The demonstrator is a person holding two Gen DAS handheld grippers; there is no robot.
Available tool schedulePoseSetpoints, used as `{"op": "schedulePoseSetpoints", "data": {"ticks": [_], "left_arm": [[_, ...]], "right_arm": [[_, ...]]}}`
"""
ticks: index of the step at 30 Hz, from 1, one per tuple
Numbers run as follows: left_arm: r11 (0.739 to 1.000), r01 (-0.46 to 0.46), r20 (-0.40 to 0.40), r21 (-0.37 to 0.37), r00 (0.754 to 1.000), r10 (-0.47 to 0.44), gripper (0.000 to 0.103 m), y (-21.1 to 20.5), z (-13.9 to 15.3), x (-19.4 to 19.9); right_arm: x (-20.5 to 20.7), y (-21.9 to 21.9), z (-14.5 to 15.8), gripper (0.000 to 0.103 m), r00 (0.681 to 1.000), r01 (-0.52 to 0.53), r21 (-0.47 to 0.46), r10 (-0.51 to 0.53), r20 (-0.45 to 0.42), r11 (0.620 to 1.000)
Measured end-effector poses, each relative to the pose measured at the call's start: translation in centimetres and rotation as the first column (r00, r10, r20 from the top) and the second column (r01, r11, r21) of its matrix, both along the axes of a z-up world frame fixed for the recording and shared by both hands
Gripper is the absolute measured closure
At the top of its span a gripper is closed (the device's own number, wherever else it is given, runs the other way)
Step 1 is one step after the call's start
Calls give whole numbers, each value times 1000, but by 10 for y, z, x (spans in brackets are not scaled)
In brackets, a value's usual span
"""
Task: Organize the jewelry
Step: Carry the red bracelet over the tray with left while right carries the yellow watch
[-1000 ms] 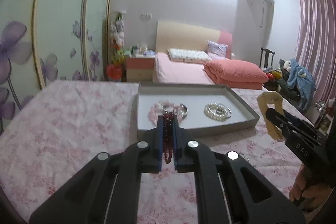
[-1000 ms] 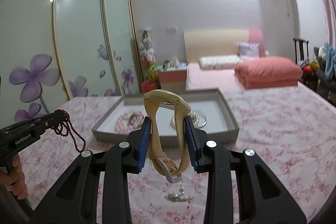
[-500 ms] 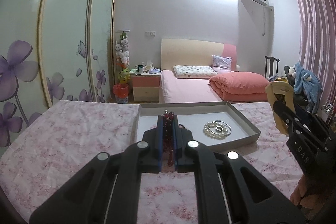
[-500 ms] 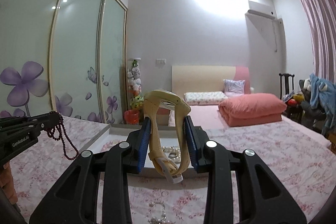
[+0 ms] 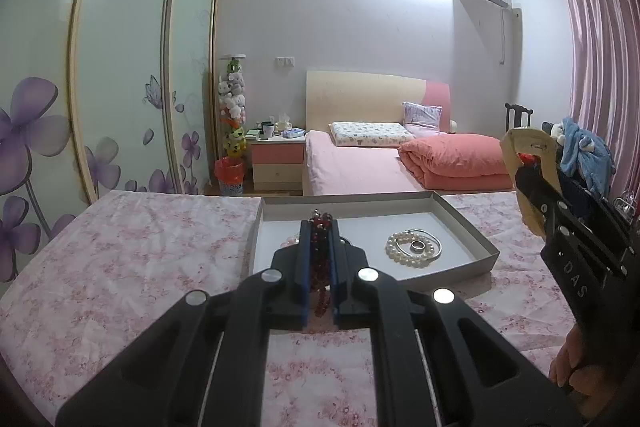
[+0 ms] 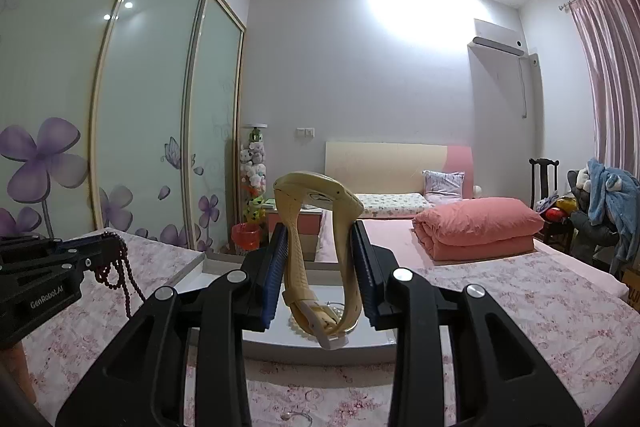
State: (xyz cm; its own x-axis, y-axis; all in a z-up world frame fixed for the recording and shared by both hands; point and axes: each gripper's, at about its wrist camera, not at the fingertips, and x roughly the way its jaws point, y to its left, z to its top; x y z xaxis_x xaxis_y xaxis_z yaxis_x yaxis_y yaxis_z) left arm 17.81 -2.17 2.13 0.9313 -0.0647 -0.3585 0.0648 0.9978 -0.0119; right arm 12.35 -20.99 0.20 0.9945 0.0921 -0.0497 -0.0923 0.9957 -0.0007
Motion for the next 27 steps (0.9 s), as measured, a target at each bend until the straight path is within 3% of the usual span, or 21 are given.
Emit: {"op": "schedulePoseSetpoints", "data": {"ticks": [16,22,27], "left_arm": [[1000,-9,-9,29,1000,9,95,-4,-10,23],[1000,13,-28,22,1000,-12,95,-6,-10,47],[999,39,-81,-18,996,-40,95,-9,-15,88]], "right_arm": [[15,-2,-1,69,1000,-1,8,1,12,1000],[49,-12,-4,69,997,-10,47,14,-79,999],[97,-19,-16,69,975,-26,78,42,-219,997]]}}
